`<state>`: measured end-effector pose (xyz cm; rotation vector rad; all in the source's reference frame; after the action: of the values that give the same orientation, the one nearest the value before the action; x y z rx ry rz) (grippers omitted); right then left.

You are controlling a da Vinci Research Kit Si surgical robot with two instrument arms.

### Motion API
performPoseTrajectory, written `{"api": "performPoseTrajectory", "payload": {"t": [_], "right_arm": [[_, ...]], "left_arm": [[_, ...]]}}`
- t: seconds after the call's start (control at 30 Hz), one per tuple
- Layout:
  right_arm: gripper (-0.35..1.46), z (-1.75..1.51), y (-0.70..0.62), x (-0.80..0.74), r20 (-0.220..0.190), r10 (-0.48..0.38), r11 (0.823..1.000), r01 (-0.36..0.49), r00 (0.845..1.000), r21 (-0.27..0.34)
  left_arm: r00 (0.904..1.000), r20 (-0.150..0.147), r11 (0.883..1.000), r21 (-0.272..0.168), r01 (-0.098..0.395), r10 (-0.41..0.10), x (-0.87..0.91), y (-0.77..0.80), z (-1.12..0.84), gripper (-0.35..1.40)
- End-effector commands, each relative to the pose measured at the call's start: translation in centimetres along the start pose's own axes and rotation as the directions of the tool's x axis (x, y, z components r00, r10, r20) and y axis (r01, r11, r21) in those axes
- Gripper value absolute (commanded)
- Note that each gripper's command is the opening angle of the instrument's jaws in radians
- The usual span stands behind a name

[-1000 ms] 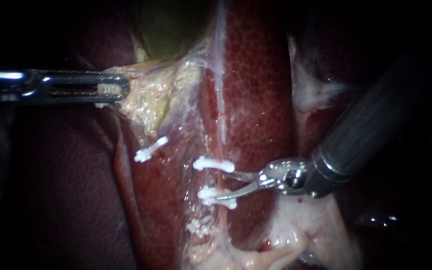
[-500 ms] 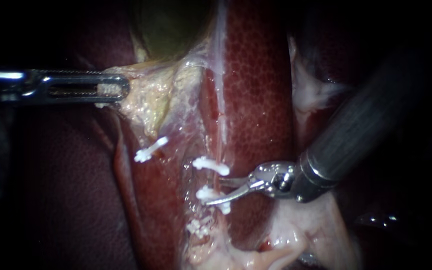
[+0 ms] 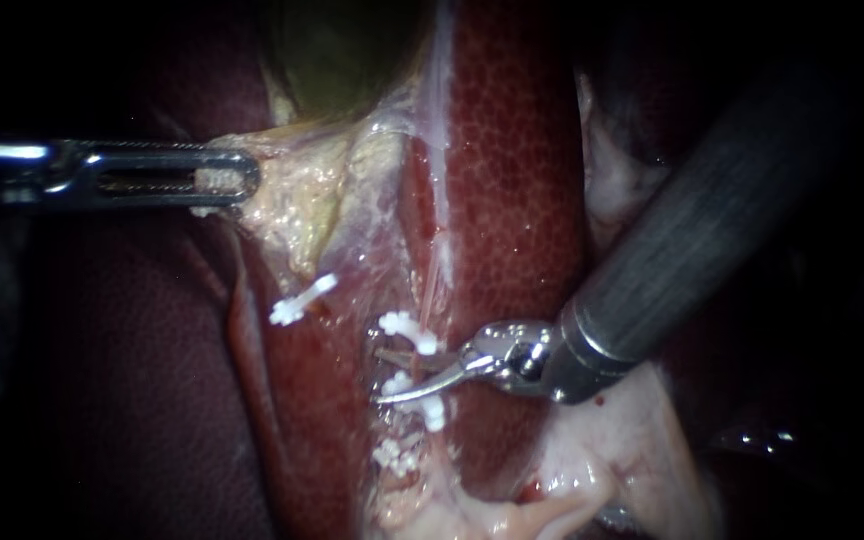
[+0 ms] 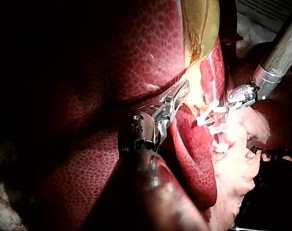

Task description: Go to the cutting position right tube

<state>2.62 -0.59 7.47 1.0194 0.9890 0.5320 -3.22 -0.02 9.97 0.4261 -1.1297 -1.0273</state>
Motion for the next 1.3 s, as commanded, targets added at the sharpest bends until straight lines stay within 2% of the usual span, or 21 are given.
{"api": "performPoseTrajectory", "payload": {"t": [0.03, 0.3, 0.7, 1.3], "right_arm": [[1.23, 0.01, 0.0, 0.0, 0.0, 0.0, 1.0, 0.0, 1.0, -0.002], [1.23, 0.02, 0.03, -0.02, -0.002, 0.009, 1.0, -0.009, 1.0, 0.004], [1.18, -0.01, -0.07, -0.04, -0.021, 0.011, 0.986, -0.007, 1.0, 0.167], [1.18, 0.0, -0.07, -0.03, -0.019, 0.003, 0.986, 0.001, 1.0, 0.169]], "left_arm": [[1.0, 0.0, 1.0, 0.0, 0.0, 0.0, 0.0, 0.0, 0.0, -0.35], [1.0, 0.0, 1.0, -0.001, -0.001, 0.001, 0.0, 0.01, 0.0, -0.35], [1.0, 0.0, 1.0, 0.0, -0.001, 0.001, 0.0, 0.01, 0.0, -0.35], [1.0, 0.0, 1.0, 0.0, -0.001, 0.001, 0.0, 0.01, 0.0, -0.35]]}}
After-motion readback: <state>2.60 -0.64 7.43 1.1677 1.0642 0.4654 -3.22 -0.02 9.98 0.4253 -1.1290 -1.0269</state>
